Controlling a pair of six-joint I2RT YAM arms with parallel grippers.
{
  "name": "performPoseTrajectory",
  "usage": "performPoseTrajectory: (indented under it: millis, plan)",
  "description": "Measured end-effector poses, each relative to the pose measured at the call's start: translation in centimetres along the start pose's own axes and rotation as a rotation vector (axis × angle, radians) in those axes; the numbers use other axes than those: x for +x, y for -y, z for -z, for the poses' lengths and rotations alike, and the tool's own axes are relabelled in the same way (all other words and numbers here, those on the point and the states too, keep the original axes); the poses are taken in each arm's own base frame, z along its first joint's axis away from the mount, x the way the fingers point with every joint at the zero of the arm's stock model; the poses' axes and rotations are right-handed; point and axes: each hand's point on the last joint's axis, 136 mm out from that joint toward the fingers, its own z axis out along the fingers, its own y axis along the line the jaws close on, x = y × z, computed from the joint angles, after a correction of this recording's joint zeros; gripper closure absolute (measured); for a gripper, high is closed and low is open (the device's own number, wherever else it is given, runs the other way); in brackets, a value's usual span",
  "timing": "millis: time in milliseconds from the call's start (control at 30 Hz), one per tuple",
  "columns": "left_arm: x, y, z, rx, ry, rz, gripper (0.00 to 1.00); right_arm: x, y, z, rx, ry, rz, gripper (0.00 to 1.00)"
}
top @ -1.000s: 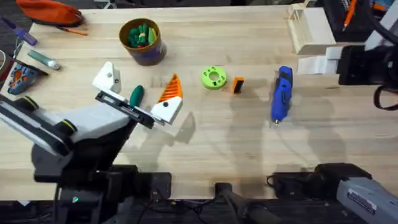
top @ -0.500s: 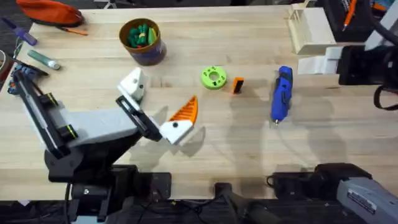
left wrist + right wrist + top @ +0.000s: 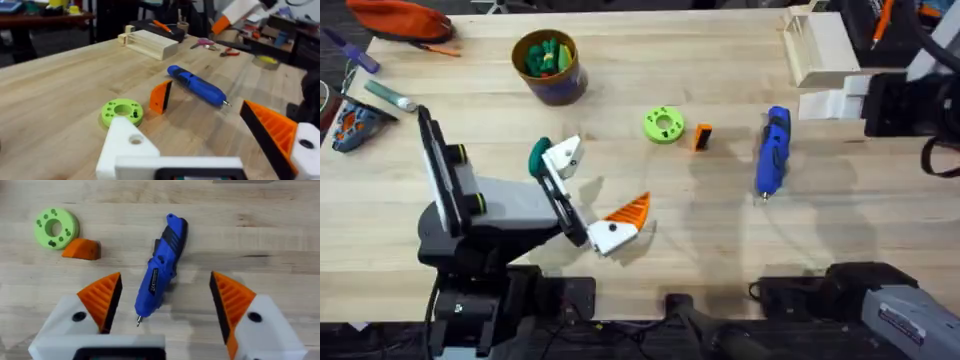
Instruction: Pick up the gripper from the table and insert it into the empty holder that is missing its gripper. Then pick up a screw, insert it into the mounting hole, and use the screwdriver to tighten it. Finally, clean up the table by picking up the vegetable and placing it into the bucket.
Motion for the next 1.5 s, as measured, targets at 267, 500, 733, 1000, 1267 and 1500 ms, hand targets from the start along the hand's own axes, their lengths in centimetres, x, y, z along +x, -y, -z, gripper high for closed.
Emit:
performPoseTrajectory:
  millis: [267, 500, 733, 1000, 1267, 1500]
  plan:
    - [0.1, 1.1, 0.0, 0.061, -0.003, -0.095, 0.015, 0.0, 0.0, 0.0, 0.000, 0.000, 0.000, 0.009]
    - [0.2, 1.3, 0.1, 0.078, -0.002, -0.112, 0.015, 0.0, 0.0, 0.0, 0.000, 0.000, 0.000, 0.008]
    - [0.4, 2.7, 0.2, 0.159, -0.006, -0.099, 0.015, 0.0, 0.0, 0.0, 0.000, 0.000, 0.000, 0.009]
    - [0.5, 3.3, 0.3, 0.197, -0.002, -0.148, 0.015, 0.0, 0.0, 0.0, 0.000, 0.000, 0.000, 0.009]
    - [0.5, 3.6, 0.4, 0.209, 0.000, -0.158, 0.015, 0.0, 0.0, 0.0, 0.000, 0.000, 0.000, 0.008]
    - [0.4, 3.1, 0.3, 0.181, -0.005, -0.105, 0.015, 0.0, 0.0, 0.0, 0.000, 0.000, 0.000, 0.009]
